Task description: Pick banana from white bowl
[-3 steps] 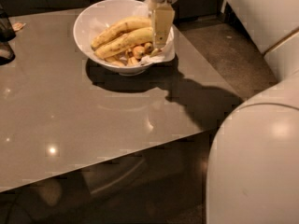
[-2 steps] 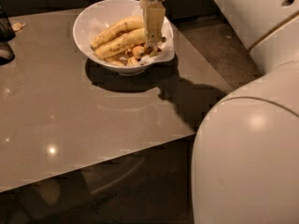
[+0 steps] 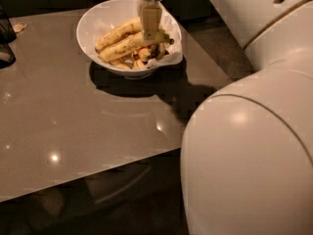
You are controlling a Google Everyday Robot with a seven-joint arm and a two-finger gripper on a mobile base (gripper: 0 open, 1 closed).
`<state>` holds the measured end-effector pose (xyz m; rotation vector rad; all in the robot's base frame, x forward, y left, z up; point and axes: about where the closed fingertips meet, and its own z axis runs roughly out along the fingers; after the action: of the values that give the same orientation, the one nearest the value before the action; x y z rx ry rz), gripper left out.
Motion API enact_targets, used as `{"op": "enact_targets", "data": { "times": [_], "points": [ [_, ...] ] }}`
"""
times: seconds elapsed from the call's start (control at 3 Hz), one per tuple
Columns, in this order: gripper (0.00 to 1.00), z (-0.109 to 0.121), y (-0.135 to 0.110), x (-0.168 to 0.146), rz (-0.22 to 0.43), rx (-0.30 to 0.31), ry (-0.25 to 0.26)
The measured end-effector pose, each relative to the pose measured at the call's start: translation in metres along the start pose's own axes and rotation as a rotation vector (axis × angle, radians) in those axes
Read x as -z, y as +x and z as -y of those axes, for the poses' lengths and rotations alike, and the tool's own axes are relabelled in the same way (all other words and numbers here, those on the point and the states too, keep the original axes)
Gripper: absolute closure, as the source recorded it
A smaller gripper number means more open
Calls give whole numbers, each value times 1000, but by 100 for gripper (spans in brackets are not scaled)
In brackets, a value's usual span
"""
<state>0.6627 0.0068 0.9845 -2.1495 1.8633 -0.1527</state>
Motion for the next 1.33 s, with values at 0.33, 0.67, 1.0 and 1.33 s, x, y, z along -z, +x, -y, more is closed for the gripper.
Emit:
{"op": "enact_targets", "data": {
  "times": [0.33,0.67,1.0,1.33],
  "points": [
    [42,2,-2,-7,5,1,-13],
    [40,3,-2,-15,5,-1,-30],
    [41,7,-4,-23,2,2,-41],
    [42,9,-8,-28,-3,11,-48]
  ]
}}
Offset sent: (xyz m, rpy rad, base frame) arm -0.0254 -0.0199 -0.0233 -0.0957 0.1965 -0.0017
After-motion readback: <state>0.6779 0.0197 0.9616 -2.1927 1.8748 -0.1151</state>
